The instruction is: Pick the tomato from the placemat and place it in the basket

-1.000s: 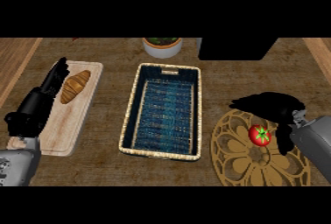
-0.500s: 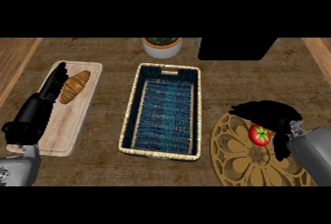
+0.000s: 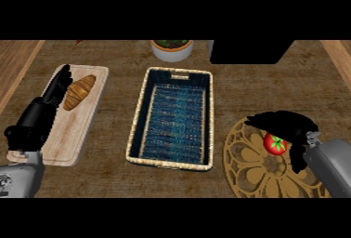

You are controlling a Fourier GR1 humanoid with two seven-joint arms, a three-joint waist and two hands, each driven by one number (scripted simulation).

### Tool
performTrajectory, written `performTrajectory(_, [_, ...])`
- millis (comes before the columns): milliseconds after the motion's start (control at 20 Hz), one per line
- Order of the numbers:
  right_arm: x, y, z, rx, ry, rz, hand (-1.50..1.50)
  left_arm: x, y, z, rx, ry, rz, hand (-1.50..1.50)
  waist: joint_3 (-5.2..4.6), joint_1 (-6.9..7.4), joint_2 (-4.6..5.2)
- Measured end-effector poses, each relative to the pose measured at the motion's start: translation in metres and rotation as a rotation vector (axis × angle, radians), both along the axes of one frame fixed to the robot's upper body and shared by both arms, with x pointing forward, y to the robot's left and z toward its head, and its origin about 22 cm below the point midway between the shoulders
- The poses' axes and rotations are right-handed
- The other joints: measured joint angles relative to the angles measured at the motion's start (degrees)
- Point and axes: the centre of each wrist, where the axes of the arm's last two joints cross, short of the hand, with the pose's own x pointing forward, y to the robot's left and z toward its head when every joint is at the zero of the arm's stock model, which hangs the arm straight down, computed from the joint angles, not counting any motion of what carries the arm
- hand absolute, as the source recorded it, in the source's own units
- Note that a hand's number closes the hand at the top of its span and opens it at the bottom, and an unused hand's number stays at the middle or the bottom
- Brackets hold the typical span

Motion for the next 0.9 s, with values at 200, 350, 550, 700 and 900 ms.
performTrajectory(200, [-0.001,-0.007,-0.003,-0.017,0.001,-0.017,-1.50,-0.001,0.001,-0.003,0.001,0.002,-0.003,0.00,0.00,-0.04,-0.01])
performTrajectory(350, [0.002,-0.007,-0.008,-0.015,-0.004,-0.029,-1.50,-0.002,0.002,-0.002,-0.002,0.001,-0.010,0.00,0.00,0.02,-0.01])
performTrajectory(550, [0.002,-0.007,-0.019,-0.025,0.011,-0.028,1.50,-0.002,-0.004,-0.007,-0.004,-0.002,-0.012,0.00,0.01,0.02,-0.01])
performTrajectory(700, [0.008,-0.007,-0.019,0.002,0.004,-0.040,1.50,-0.001,0.003,-0.001,-0.002,-0.004,-0.008,0.00,-0.16,0.11,-0.24])
performTrajectory(900, [0.010,-0.014,-0.026,0.036,-0.013,-0.010,1.50,0.001,0.003,0.000,-0.002,-0.002,-0.002,0.00,-0.31,0.24,-0.53])
